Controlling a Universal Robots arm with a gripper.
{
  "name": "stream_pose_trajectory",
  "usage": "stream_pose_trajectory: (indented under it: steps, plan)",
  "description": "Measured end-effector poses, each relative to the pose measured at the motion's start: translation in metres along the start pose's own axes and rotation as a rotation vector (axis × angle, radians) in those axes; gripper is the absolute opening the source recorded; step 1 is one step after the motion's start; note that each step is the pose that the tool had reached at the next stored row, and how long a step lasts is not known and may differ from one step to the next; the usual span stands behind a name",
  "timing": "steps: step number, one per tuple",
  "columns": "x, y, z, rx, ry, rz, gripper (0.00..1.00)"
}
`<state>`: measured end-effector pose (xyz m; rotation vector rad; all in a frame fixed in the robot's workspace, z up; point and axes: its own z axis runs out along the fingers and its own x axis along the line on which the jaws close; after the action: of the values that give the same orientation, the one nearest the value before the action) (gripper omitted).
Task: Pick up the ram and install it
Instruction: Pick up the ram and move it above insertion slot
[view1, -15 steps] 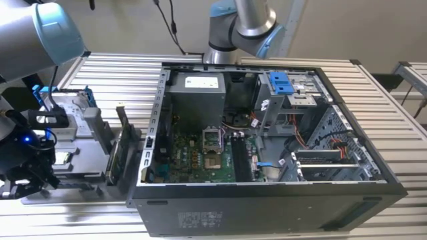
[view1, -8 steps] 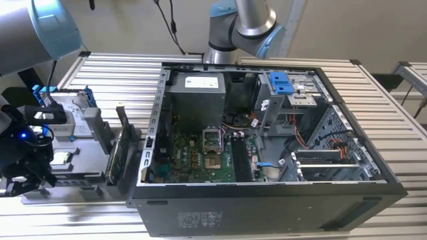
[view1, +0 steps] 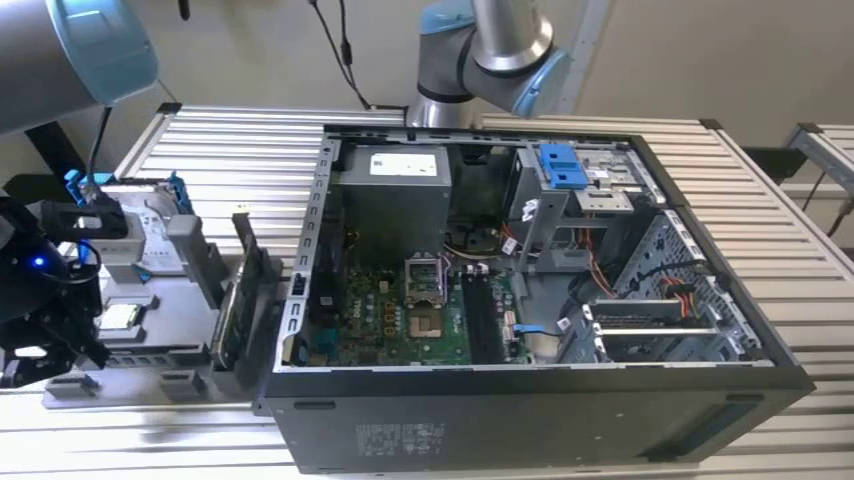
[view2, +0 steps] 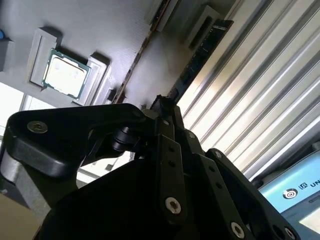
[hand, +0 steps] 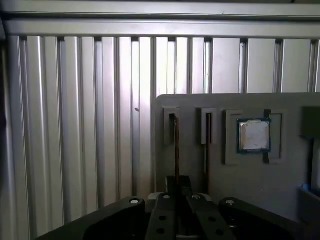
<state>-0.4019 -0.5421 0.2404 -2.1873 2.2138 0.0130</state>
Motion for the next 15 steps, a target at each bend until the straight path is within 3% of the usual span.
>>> stream_pose_trajectory:
  steps: [15]
  plan:
    - [-0.0004,-0.0002,-0.0160,0.0002,-0.0001,0.000,0.14]
